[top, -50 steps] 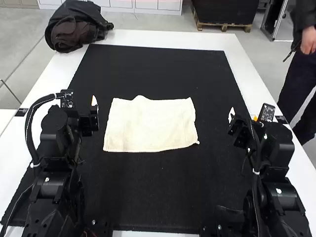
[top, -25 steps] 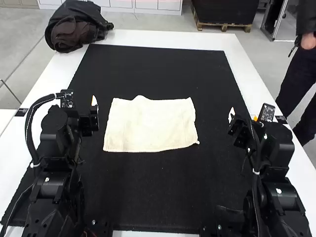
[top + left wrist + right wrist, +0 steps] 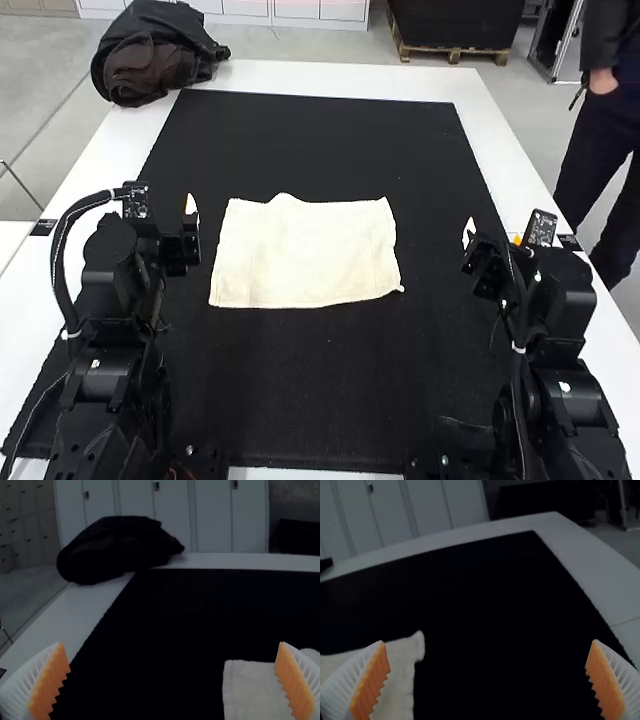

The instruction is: Fold the towel.

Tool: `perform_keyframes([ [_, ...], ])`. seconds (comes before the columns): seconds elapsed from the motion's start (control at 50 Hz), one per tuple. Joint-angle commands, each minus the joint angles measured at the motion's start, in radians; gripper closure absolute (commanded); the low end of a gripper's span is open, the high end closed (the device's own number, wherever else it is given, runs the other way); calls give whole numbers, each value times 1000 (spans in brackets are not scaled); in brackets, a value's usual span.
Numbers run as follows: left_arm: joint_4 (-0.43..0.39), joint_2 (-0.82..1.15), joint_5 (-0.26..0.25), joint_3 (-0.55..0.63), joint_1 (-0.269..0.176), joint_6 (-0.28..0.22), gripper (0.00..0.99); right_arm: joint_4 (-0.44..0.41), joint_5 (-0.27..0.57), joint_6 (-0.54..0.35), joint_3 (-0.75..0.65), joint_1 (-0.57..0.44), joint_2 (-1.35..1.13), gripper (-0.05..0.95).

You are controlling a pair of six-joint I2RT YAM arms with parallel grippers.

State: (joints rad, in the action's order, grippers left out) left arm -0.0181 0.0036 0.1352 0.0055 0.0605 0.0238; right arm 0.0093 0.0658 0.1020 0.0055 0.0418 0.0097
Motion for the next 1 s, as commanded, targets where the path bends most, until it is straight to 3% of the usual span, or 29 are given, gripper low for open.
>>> perform_keyframes([
  [0.0, -3, -7, 9, -4, -8, 7, 33, 4, -15, 10, -6, 0, -8, -10],
  [0.5, -3, -8, 9, -4, -7, 7, 33, 4, -15, 11, -6, 0, -8, -10],
  [0.58, -3, -8, 9, -4, -7, 7, 33, 6, -54, 15, -6, 0, -8, -10],
  [0.78, -3, -7, 9, -4, -7, 7, 33, 1, -55, 16, -6, 0, -8, -10],
  [0.98, -5, -7, 9, -4, -7, 7, 33, 0, -55, -54, -6, -2, -8, -10],
])
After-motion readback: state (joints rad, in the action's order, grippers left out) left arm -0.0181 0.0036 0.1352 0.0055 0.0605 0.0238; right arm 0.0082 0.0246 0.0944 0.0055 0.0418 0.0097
